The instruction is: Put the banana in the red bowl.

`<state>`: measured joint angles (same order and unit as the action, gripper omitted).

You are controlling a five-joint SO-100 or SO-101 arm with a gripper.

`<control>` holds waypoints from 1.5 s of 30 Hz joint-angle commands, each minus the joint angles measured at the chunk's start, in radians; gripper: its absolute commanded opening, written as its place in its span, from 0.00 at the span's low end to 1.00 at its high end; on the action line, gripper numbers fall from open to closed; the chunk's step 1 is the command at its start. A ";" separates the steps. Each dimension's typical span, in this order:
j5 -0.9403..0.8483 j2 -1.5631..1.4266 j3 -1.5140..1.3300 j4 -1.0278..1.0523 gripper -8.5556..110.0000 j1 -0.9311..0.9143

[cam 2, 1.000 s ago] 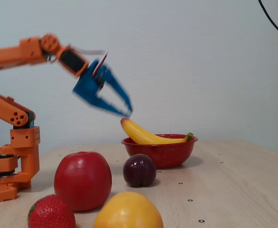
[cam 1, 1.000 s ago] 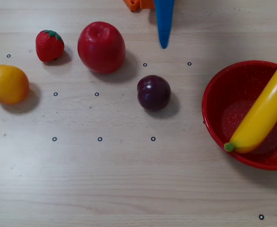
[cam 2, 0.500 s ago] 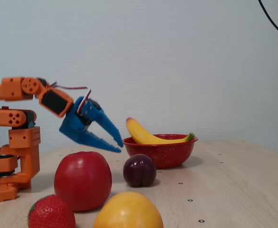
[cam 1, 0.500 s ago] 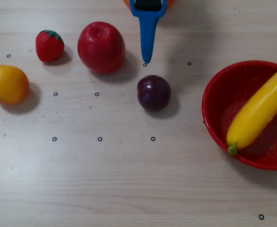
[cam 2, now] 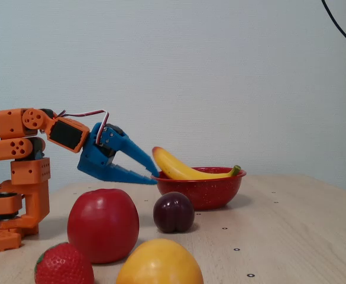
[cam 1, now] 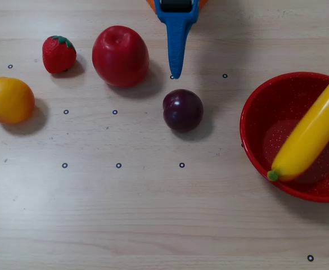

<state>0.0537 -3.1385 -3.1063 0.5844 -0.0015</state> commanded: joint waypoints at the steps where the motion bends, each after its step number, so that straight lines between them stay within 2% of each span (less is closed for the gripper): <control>1: -0.037 -0.018 -0.012 0.017 0.07 -0.017; 16: -0.083 -0.086 -0.012 0.279 0.07 -0.017; 32: -0.127 -0.092 -0.012 0.295 0.07 0.011; 45: -0.092 -0.092 -0.012 0.295 0.07 -0.017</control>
<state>-0.0522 -3.2152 -3.1078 0.8820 -0.0015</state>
